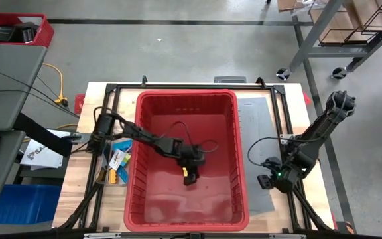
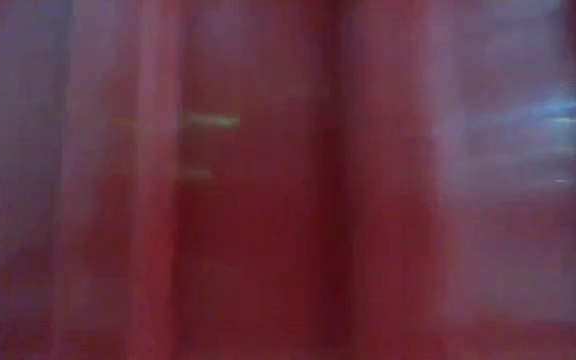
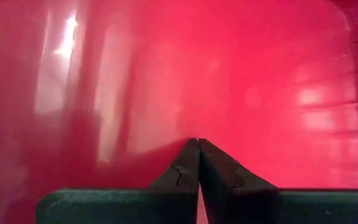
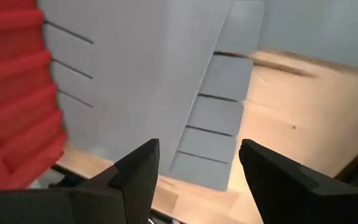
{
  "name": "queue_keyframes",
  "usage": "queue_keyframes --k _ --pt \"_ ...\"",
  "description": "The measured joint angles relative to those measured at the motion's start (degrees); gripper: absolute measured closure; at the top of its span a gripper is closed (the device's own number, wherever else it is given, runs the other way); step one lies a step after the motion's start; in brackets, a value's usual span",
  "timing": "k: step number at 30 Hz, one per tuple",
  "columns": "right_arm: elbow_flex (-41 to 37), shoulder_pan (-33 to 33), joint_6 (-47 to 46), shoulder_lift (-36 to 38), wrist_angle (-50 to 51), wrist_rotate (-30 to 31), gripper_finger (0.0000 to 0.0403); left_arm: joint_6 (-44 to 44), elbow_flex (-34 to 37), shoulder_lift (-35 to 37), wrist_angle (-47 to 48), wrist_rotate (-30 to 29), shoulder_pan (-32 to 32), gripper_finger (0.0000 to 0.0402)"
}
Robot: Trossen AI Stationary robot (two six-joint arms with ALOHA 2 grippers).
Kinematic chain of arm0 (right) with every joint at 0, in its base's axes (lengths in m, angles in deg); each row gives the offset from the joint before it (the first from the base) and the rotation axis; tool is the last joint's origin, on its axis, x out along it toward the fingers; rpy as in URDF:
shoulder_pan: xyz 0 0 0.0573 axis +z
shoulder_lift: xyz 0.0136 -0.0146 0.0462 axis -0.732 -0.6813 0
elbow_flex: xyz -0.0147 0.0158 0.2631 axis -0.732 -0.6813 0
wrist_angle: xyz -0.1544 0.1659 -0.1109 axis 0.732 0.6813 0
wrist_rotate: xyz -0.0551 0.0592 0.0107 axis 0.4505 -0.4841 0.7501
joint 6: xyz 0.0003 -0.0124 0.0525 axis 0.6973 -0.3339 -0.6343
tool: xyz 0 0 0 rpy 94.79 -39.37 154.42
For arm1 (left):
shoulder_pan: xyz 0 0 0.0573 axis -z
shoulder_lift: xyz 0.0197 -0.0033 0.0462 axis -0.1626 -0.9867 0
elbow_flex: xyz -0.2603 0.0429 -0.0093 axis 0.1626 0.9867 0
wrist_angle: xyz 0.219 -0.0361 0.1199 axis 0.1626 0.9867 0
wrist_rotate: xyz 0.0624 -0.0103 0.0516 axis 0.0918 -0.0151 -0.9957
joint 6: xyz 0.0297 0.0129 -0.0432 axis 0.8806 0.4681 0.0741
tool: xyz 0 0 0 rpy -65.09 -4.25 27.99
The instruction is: Sort Items/Unsort Items
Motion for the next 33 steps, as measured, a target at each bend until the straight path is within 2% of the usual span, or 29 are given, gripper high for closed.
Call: queue_keyframes --k 7,12,16,19,26,31,33 --pt "0.0 2.48 -2.14 -5.82 -0.01 -0.55 0.0183 -3.66 -0.17 -3.54 -4.82 -2.17 1.81 0.0401" --pt "0.0 2.6 -2.17 -11.97 -0.39 -1.46 0.0183 -0.29 0.01 -3.45 -5.44 -2.64 1.47 0.0401" --pt "-2.33 2.55 -0.69 -14.99 -7.03 -0.77 0.0183 -0.02 0.01 -3.45 -5.34 -2.49 0.89 0.0401" --pt "-2.72 2.51 0.84 -16.37 -7.51 -1.6 0.0183 -0.08 0.03 -3.45 -5.32 -2.59 0.78 0.0401" --pt "-3.56 2.73 9.43 -10.59 -6.05 3.02 0.0183 -1.46 0.12 -3.45 -5.44 -3.15 0.78 0.0401" --pt "-3.58 4.45 8.15 -5.96 -8.01 12.17 0.0183 -1.58 0.14 -3.41 -5.66 -3.97 0.66 0.0401" --pt "-3.32 4.72 7.84 -5.54 -8.34 12.75 0.0183 -1.35 0.14 -3.43 -6.1 -4.2 0.67 0.0401"
